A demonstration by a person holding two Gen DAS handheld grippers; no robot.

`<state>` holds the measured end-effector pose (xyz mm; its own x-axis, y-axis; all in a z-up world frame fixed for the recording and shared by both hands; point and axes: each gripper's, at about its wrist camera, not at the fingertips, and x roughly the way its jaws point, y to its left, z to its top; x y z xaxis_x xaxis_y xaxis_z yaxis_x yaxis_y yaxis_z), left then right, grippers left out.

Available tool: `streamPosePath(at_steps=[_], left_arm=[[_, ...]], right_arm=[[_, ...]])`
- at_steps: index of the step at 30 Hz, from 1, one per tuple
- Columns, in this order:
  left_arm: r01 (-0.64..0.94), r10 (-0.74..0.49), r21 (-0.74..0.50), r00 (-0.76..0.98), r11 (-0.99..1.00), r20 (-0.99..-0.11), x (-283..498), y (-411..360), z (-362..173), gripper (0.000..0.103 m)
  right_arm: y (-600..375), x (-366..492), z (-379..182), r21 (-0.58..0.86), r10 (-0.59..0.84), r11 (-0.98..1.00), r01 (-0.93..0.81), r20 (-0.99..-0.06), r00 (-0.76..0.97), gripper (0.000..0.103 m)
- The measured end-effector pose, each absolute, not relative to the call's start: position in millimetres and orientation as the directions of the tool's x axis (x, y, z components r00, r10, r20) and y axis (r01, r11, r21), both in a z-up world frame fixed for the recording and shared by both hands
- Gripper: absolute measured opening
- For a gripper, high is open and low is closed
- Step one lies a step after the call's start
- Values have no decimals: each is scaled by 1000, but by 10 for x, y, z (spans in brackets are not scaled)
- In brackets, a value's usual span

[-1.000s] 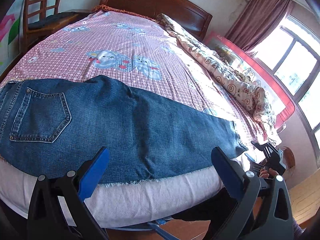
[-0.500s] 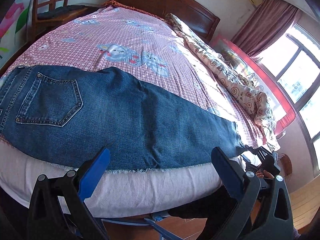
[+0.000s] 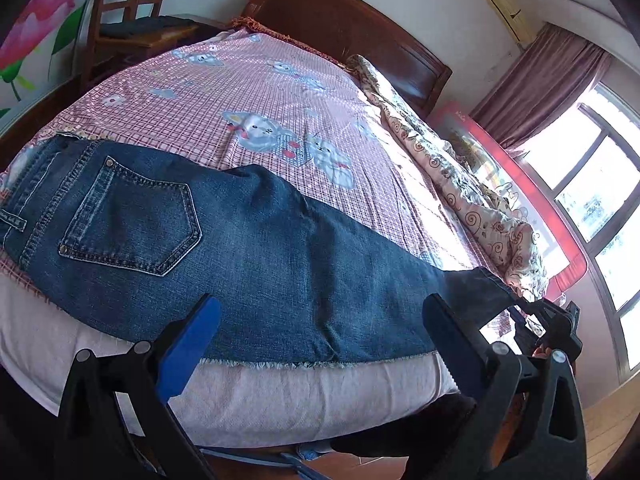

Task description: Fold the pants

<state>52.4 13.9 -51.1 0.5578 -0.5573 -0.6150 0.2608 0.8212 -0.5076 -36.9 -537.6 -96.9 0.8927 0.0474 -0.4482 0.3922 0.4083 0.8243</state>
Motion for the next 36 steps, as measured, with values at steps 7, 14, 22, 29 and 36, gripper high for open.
streamPosePath(at_steps=[7, 14, 22, 29, 36], left_arm=[[223, -551, -533, 576, 816, -603, 505, 379, -588, 101], [177, -477, -478, 609, 860, -634, 563, 581, -638, 101], [151, -362, -353, 645, 924, -673, 567, 754, -649, 101], [114, -355, -372, 640, 921, -682, 549, 902, -717, 101], [108, -355, -378, 640, 919, -681, 547, 916, -734, 101]], right_arm=[[-4774, 149, -601, 816, 163, 509, 274, -403, 900, 17], [-4107, 609, -560, 826, 299, 532, 187, -389, 871, 17], [-3412, 1037, -722, 795, 411, 580, 174, -471, 781, 17], [-2868, 1177, -998, 712, 429, 679, 180, -583, 690, 17], [-2501, 1188, -1112, 620, 411, 772, 143, -657, 632, 17]])
